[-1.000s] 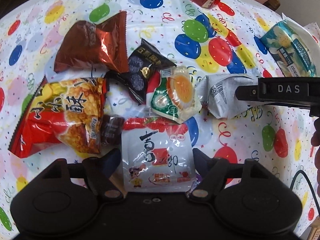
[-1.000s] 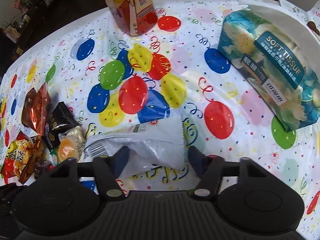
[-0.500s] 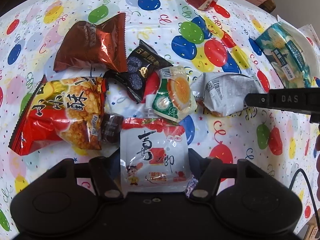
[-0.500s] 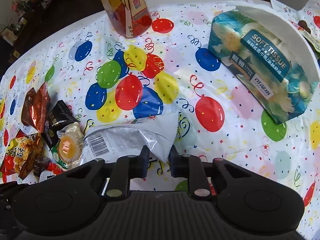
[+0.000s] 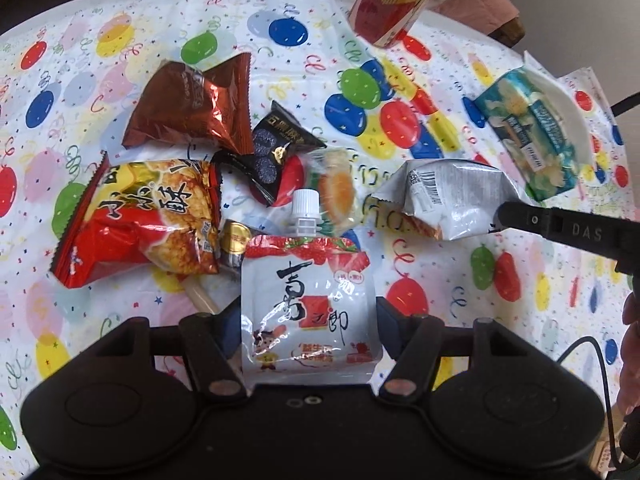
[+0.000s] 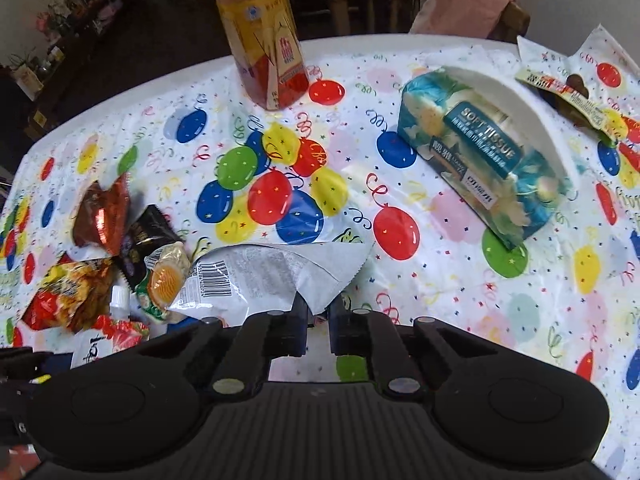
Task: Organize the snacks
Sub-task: 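Grasp the white jelly pouch with the left gripper while the right grasps the silver chip bag, then lift both snacks into the white box and open both grippers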
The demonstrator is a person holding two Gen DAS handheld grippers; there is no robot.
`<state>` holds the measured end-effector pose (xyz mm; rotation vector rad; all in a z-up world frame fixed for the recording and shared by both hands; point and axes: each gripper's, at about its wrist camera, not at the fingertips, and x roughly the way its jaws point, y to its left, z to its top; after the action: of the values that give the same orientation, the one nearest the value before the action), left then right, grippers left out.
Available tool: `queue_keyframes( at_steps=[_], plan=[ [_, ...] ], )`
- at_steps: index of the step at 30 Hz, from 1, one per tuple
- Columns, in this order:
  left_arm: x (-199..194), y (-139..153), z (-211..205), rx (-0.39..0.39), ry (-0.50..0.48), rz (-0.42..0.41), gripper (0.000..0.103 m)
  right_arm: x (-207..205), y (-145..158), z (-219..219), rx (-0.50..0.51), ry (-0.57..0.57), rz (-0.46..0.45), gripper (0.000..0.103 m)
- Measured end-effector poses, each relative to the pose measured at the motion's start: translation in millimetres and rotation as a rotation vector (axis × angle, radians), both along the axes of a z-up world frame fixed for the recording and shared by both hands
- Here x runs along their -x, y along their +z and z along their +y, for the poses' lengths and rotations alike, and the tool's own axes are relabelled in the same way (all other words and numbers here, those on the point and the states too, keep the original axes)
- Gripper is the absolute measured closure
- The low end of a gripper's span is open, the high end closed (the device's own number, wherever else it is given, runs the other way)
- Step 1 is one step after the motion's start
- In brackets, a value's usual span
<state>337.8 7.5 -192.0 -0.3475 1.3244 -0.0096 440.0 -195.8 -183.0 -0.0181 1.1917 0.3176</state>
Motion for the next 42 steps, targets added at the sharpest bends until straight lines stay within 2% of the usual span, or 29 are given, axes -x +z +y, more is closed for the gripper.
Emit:
queue_keyframes(
  at_steps=[9,23,35,42],
  plan=[
    [24.6,36.5,-1.8,0.024,-0.053,-0.055,0.039,41.2,46.8,-11.8,-0.035,0.014,-0.056,0.094],
    [95.4,87.7,-1.3,0.041,-0.133,-0.142,0.039,132.2,104.7,-26.0,-0.076,0.030,-0.124,0.094],
    [162.5,109.2,2.8,0.051,-0.195,-0.185,0.039,211.2,127.5,-27.7,-0.100,0.040,-0.148,0.094],
    [192.3,90.9,3.0,0.046,-0.219,-0.149,0.039,247.1,106.8,-22.8,-0.100,0.058,-0.095,0.096]
  ],
)
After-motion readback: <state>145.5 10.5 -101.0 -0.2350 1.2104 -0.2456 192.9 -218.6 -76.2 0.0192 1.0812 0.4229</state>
